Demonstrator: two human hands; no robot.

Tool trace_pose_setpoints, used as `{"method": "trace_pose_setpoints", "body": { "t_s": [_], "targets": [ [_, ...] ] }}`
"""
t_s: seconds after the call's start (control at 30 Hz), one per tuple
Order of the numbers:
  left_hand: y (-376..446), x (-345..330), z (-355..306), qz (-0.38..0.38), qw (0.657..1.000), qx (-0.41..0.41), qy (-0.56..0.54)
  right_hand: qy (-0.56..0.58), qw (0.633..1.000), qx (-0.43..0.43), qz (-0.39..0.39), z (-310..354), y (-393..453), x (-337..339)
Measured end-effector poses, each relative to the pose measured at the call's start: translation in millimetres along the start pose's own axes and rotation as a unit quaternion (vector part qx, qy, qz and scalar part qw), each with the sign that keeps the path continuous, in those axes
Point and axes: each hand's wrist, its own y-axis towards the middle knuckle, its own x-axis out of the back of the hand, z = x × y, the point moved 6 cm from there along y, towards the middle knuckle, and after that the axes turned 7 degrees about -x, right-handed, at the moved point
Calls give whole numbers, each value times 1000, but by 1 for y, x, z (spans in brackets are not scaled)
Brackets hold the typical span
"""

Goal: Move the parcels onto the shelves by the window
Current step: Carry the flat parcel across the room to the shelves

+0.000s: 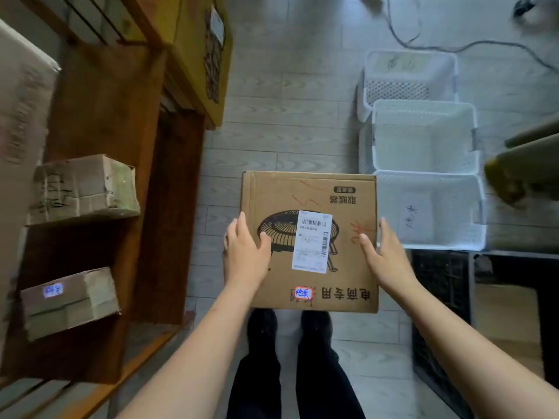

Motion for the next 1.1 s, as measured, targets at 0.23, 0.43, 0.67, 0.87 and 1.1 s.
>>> {"method": "trace_pose_setpoints", "body": {
  "t_s": [0.23,0.43,0.67,0.87,1.1],
  "targets": [
    [15,-41,56,7,979,166,-116,98,988,-115,16,-44,29,-36],
    [1,-45,55,38,965,196,-170,147,979,-137,12,-53,20,-40],
    [-31,-11,21,34,963,189,-188,176,975,-137,3,-37,-17,-4],
    [-73,64,-54,29,971,141,-189,192,974,-117,-15,16,-71,82],
    [-125,165,-147,13,975,101,-198,215,973,-83,-13,79,-138,172]
  ]
}}
